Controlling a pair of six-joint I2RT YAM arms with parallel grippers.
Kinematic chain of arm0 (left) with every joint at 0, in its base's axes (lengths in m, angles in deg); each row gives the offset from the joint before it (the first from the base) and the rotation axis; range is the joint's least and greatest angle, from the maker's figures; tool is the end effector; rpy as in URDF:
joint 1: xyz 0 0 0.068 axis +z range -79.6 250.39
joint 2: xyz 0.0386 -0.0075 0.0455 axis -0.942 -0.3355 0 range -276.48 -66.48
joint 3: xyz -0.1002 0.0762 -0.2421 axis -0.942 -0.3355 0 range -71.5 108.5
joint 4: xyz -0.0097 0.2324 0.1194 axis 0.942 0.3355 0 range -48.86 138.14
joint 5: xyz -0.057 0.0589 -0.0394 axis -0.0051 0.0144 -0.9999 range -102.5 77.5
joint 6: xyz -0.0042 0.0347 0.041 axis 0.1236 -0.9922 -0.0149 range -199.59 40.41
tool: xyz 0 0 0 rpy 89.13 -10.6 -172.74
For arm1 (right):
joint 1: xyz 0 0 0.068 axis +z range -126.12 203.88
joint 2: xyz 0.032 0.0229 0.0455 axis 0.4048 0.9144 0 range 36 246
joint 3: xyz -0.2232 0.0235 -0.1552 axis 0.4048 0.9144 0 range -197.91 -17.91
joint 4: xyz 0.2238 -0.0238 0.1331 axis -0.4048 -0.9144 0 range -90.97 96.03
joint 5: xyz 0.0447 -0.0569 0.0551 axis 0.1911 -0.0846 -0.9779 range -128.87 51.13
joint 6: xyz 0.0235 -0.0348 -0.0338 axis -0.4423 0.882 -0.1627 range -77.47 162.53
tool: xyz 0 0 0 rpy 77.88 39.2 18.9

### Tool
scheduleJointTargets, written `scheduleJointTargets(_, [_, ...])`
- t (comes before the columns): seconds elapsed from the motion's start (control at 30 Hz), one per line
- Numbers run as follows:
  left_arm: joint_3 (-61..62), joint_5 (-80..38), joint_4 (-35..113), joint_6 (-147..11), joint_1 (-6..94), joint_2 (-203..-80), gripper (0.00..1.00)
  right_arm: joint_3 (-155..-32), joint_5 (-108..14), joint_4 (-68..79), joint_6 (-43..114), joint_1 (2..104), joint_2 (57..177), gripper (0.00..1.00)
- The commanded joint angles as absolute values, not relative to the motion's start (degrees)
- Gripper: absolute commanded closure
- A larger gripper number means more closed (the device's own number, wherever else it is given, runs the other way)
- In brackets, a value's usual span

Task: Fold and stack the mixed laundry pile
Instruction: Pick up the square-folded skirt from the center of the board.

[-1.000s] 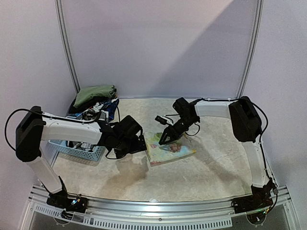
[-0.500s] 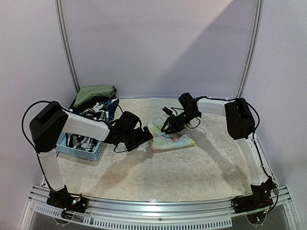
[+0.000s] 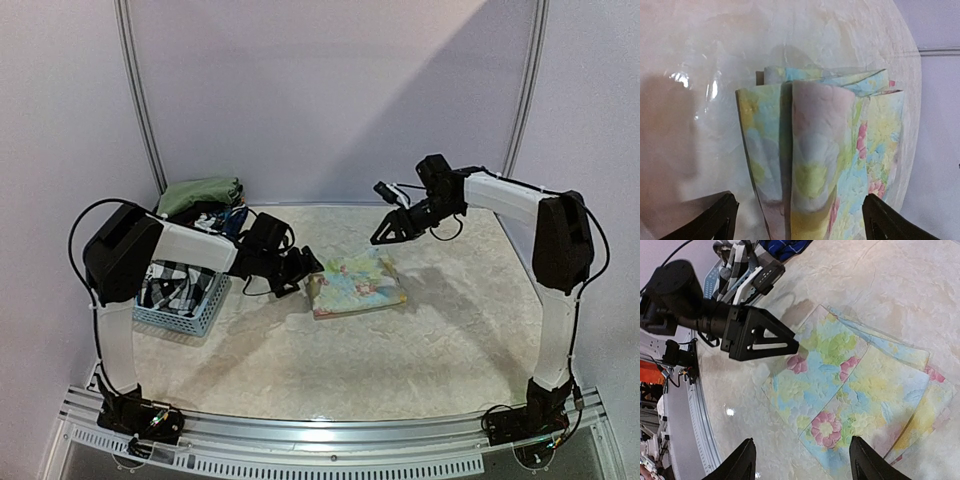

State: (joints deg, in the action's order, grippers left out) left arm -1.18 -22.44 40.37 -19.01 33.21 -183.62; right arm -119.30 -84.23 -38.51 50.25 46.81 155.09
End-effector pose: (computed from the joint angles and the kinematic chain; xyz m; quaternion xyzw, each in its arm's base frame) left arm 0.3369 -0.2634 0.1324 -0.1555 0.9112 -0.3337 0.1847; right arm 0.4011 0.1971 0.2393 -0.3260 0.8394 0.4004 0.1699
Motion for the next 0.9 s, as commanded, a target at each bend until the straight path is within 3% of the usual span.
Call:
scheduleJointTargets(0.0, [-0.84, -30.78, 43.83, -19.22, 37.02, -187.49, 0.12, -111.65, -82.06, -36.85, 53.42, 47.53, 157.64, 0.37])
scheduleJointTargets(0.3, [6.15, -41.4, 48.93, -23.59, 39.81, -194.67, 0.18, -112.8, -82.72, -37.58, 54.33, 47.56, 165.6, 0.39])
scheduleJointTargets(0.53, [11.9, -43.06, 52.65, -26.35, 39.55, -197.97, 0.24, -114.04, -82.11, -37.38, 53.17, 47.61, 169.83, 0.4])
scheduleJointTargets(0.77, [17.22, -42.21, 56.19, -29.99, 39.63, -198.85, 0.39, -113.85, -82.91, -37.78, 53.07, 47.6, 170.74, 0.4])
scheduleJointTargets(0.87, [19.29, -43.36, 56.16, -30.7, 39.55, -199.68, 0.54, -114.04, -83.46, -37.86, 53.07, 47.61, 170.84, 0.41])
